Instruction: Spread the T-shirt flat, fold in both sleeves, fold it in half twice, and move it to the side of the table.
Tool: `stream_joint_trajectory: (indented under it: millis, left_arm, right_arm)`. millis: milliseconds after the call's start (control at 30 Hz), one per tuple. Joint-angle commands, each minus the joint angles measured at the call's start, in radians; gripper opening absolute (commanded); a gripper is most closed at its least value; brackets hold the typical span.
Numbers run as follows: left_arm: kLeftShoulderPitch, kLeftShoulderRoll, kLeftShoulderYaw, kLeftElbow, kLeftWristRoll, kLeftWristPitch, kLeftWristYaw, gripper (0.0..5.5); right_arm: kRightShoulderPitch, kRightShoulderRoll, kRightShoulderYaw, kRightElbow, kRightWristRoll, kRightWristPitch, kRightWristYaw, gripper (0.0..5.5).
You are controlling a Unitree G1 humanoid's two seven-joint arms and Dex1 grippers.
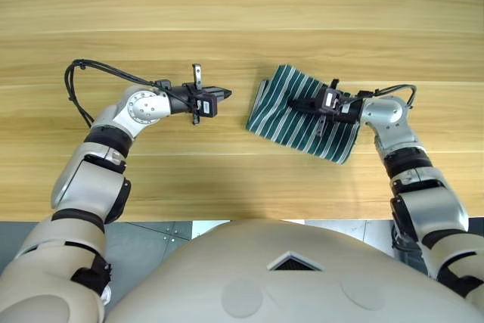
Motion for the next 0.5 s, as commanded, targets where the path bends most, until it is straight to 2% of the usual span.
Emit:
stream_joint_trajectory:
  millis: [33,133,233,500]
  left_arm:
    - [0.0,0.0,0.004,0.015,0.019,0.016,0.009,0.0]
    - [0.008,-0.009,0.02,0.037,-0.003,0.024,0.021,0.0]
    - [0.019,-0.026,0.054,0.067,-0.059,0.03,0.008,0.0]
    - [-0.006,-0.085,0.193,0.182,-0.186,0.116,0.018,0.0]
  right_arm:
    - [-0.043,-0.049,0.017,0.26,-0.154,0.148,-0.3,0.03]
    - [-0.095,-0.085,-0.035,0.393,-0.142,0.297,-0.556,0.03]
    - [-0.087,-0.124,-0.096,0.449,-0.109,0.395,-0.703,0.03]
    - [-0.075,-0.188,-0.208,0.463,-0.095,0.456,-0.843,0.03]
